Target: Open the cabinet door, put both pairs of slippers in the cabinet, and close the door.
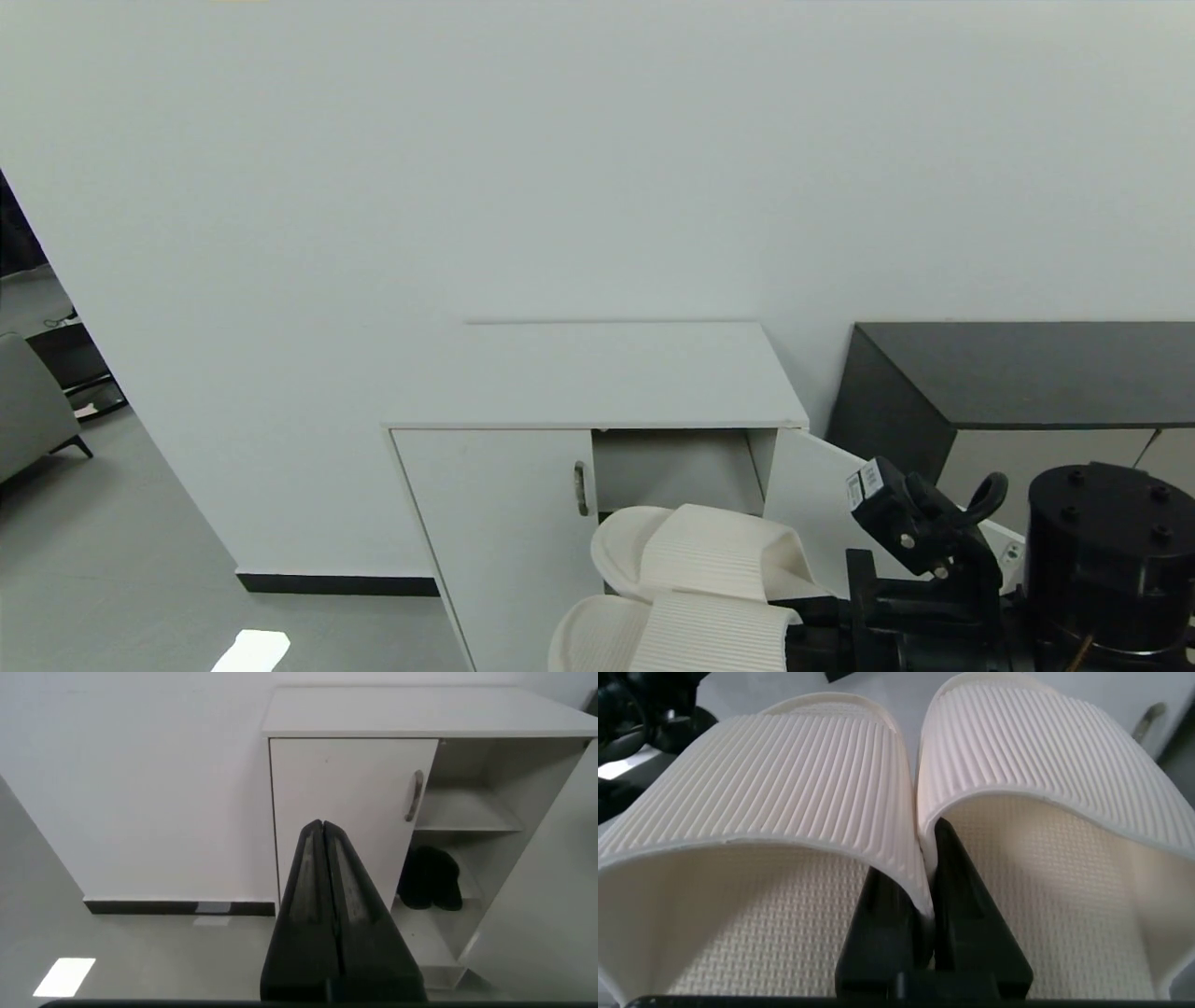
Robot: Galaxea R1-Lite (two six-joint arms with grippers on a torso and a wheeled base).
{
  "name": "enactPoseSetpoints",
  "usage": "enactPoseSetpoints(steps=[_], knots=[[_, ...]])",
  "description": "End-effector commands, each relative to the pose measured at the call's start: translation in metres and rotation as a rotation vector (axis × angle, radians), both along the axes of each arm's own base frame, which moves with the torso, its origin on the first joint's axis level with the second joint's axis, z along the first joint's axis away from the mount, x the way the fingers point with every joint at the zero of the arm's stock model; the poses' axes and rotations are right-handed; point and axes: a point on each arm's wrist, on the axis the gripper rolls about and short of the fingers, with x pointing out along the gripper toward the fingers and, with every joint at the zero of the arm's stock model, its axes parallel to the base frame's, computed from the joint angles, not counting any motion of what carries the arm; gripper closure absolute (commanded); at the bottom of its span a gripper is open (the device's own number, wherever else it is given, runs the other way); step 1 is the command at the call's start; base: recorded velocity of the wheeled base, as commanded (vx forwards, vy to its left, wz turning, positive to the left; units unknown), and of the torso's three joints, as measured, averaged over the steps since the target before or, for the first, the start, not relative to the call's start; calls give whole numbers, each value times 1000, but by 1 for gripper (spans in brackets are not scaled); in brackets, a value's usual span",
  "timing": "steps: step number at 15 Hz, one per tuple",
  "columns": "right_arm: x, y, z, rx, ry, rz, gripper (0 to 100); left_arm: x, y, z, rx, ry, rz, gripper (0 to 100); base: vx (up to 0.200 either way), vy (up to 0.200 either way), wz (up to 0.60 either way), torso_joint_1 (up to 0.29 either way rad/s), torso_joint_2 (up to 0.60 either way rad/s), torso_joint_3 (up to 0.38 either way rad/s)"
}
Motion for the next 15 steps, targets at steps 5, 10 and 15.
enactPoseSetpoints(steps=[5, 10, 15], knots=[[0, 0, -2, -5, 5, 2, 100, 0, 0, 0, 0, 3, 1, 100, 0, 0, 0, -169, 386, 201], [0, 0, -2, -11, -5, 3, 100, 0, 0, 0, -2, 3, -1, 100, 0, 0, 0, -250, 543, 294], [0, 0, -3, -13, -6, 2, 100, 0, 0, 0, 0, 1, 1, 100, 0, 0, 0, -235, 525, 290]])
